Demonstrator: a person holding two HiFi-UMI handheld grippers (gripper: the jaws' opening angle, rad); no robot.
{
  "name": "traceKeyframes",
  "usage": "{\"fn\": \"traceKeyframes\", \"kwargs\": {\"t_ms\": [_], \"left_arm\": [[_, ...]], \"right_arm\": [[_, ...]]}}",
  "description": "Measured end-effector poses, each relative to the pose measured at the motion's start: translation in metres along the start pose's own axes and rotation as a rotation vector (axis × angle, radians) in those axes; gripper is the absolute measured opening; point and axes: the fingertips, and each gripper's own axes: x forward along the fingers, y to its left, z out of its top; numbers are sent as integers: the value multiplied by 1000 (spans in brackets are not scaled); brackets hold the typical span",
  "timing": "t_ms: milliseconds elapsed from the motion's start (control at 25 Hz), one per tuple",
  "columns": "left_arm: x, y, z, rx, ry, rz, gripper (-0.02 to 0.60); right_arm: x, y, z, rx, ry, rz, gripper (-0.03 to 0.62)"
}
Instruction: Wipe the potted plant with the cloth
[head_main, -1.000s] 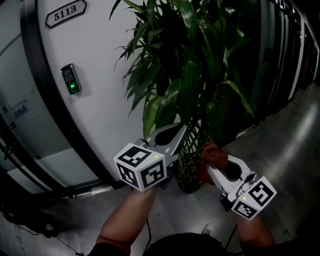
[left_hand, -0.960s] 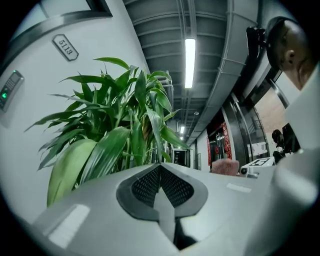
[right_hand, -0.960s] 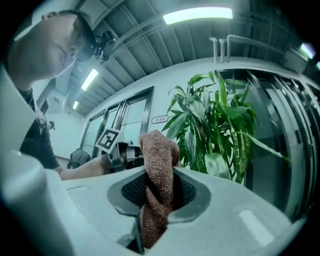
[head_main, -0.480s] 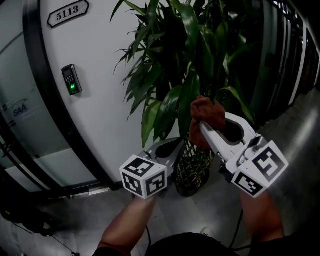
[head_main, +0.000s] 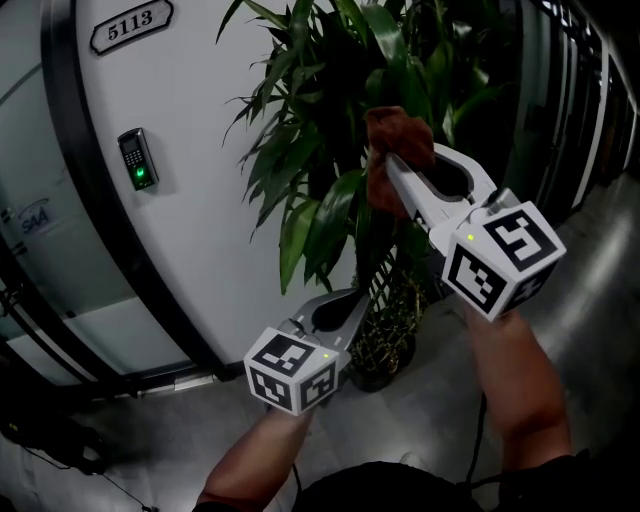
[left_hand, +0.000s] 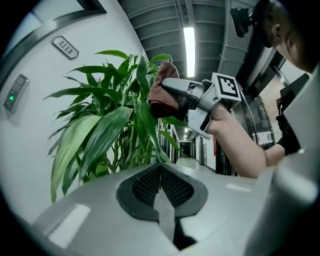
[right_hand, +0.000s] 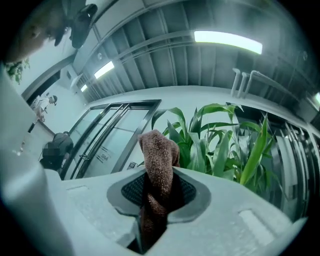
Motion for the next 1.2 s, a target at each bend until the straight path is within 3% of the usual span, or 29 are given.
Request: {"fn": "traceKeyframes", "kwargs": {"t_ms": [360,1200], "left_arm": [[-4,-11,-4,3,15,-18,17],[-3,-11,-13,-18,25,-36,17]], "right_arm": [[23,-15,-21,-4,64,-39,71],[15,2,-82,46,166,5,71]]}}
